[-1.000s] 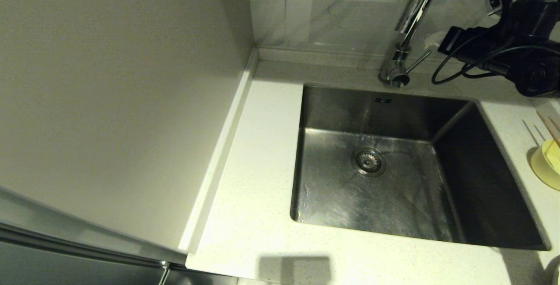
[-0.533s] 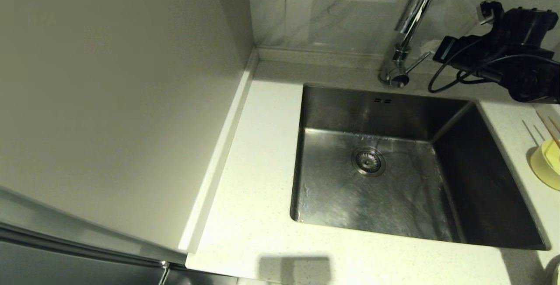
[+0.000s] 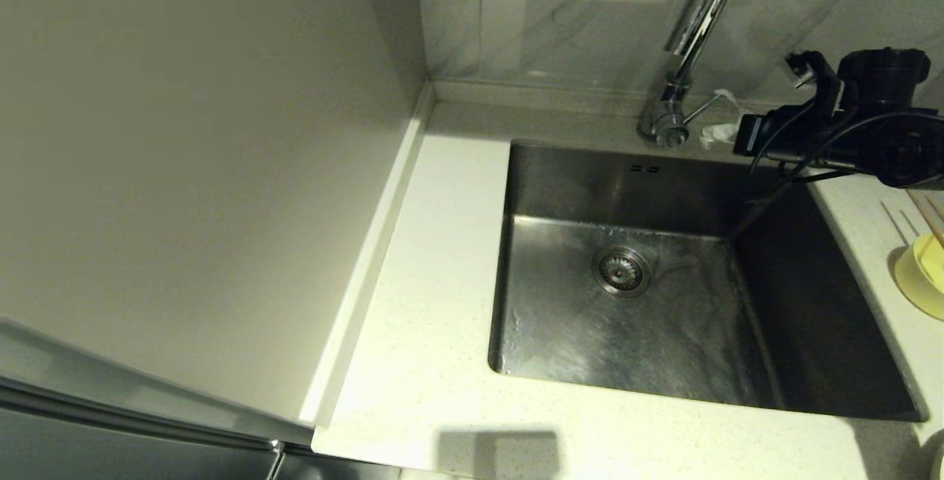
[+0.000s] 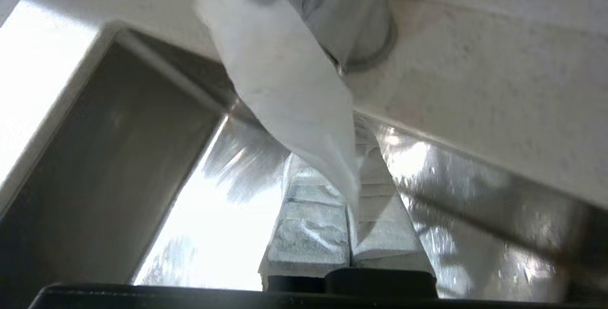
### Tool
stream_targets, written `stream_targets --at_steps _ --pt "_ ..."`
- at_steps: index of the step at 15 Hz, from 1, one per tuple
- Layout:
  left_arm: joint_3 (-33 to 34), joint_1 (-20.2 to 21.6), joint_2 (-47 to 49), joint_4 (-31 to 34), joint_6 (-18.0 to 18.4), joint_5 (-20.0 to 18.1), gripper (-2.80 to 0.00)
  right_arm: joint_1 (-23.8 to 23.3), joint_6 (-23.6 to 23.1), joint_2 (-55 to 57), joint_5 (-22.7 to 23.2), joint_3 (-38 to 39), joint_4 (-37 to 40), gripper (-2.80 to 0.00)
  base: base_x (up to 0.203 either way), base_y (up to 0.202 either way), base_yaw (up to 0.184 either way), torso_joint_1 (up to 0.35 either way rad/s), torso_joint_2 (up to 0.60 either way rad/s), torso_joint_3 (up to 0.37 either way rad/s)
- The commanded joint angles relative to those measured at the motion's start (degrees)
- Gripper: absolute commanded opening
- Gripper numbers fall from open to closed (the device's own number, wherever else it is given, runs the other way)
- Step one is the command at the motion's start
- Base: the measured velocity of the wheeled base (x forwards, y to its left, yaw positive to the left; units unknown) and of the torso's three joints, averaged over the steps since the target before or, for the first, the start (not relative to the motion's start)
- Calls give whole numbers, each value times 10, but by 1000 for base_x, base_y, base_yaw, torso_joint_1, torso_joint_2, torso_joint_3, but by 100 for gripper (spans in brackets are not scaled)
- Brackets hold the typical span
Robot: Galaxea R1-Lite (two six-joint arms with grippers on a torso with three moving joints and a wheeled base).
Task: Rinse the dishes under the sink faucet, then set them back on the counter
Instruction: Turn on the faucet
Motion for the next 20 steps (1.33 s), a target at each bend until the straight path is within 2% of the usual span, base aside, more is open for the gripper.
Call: stream_targets --at_steps 1,7,15,18,20 --pt "0 0 -1 0 0 0 -280 0 1 -19 4 6 -1 -280 0 0 0 0 0 0" --pt "0 0 -1 0 0 0 -280 0 -3 -14 -4 -20 -23 -280 0 0 0 0 0 0" --pt "0 0 -1 0 0 0 -280 0 -12 9 -69 -36 -116 -280 0 0 0 0 0 0" --pt "0 0 -1 0 0 0 -280 0 -2 16 -70 -46 -127 -280 0 0 0 0 0 0" --pt "0 0 -1 0 0 0 -280 1 22 21 -70 -56 -135 -280 0 0 0 0 0 0"
